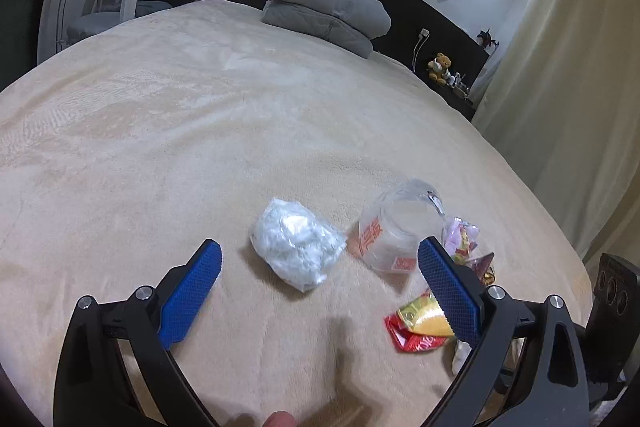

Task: Collect trash
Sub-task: 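Grasp the crumpled plastic bag with the left tool while the right tool grasps another plastic bag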

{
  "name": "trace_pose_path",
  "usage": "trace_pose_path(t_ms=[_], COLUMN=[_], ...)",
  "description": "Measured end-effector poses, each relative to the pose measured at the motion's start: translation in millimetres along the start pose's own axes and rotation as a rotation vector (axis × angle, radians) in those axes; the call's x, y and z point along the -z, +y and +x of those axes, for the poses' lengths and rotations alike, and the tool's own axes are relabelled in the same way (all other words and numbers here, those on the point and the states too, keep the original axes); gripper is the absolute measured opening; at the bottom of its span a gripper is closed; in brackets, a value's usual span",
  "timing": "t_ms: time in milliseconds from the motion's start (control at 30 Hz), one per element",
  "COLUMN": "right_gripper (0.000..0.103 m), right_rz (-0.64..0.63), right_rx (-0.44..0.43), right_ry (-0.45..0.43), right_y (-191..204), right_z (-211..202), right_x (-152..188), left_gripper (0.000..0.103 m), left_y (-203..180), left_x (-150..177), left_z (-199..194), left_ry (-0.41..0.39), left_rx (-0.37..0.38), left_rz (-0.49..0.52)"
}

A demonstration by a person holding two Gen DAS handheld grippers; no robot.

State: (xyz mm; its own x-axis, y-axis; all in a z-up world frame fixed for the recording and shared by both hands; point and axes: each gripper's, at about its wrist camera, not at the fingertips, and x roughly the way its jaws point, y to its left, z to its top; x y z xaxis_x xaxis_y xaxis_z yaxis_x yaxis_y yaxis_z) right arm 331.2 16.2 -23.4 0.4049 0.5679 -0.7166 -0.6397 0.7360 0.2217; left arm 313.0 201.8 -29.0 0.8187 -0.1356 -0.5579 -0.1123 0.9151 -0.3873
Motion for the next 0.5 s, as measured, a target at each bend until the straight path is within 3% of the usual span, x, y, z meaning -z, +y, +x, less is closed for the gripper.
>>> trace_pose_path(t_ms=[333, 400, 500], right_gripper=[0.085, 0.08, 0.065], right_rz=[-0.015, -0.015, -0.014], right_rx=[-0.002, 0.006, 0.029], right_ry=[0.018, 0.029, 0.042], right_y=[3.1, 2.9, 0.1], right_z=[1.8, 2.8, 4.0], right_x=[-3.3, -3.0, -2.2], left_gripper=[0.093, 0.074, 0.057], left_y=[6.7, 6.4, 8.4], left_x=[-3.8, -2.9, -3.1], left_z=[39.4, 46.9, 51.8], left_ry=[0.096, 0.128, 0.148], left_rx=[-0.008, -0.019, -0.045], left_rz=[0.016, 0.021, 0.014])
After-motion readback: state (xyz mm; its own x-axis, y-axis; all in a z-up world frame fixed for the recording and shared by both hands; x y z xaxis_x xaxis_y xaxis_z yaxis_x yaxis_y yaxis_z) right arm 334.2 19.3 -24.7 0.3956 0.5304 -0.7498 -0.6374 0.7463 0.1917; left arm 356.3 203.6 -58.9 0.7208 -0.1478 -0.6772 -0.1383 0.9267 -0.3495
